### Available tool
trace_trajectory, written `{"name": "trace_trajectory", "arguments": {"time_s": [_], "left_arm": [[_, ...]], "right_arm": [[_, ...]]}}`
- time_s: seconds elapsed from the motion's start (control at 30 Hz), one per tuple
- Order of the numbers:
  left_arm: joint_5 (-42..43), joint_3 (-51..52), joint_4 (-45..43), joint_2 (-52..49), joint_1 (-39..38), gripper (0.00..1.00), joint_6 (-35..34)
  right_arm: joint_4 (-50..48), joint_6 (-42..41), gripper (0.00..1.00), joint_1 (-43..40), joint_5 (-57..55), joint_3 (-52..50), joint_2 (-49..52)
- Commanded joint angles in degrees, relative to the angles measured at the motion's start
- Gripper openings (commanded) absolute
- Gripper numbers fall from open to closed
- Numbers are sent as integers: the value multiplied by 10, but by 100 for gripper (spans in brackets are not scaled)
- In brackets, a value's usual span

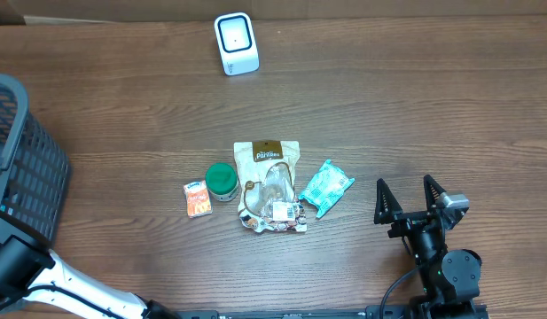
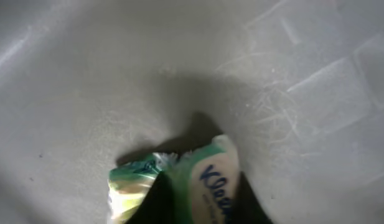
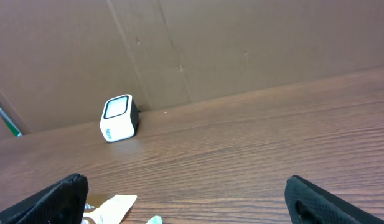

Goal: Scan the item barcode
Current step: 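Grasp the white-green Kleenex pack with the left gripper, then carry the Kleenex pack over the table and set it near the right gripper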

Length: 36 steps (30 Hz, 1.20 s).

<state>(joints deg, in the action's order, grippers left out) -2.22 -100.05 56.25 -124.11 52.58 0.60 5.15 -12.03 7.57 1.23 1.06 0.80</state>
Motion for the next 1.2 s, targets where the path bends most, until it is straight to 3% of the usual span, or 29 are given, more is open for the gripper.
{"name": "trace_trajectory", "arguments": {"time_s": [0.0, 0.17, 0.27, 0.57, 0.77, 1.17], "left_arm": [[8, 7, 11, -12, -2, 4, 5], [8, -11, 43, -5, -2, 4, 0], [14, -45, 66, 16, -2, 4, -42], [161, -185, 130, 134, -2, 4, -110], [266, -195, 125, 243, -6, 4, -132], [288, -195, 138, 341, -116, 4, -134]], "right_arm": [[-4, -1, 100, -2, 0, -6, -6], [-4, -1, 100, -2, -1, -6, -6], [-4, -1, 100, -2, 0, -6, -6], [-4, -1, 100, -2, 0, -6, -6], [-4, -1, 100, -2, 0, -6, -6], [-4, -1, 100, -2, 0, -6, -6]]}}
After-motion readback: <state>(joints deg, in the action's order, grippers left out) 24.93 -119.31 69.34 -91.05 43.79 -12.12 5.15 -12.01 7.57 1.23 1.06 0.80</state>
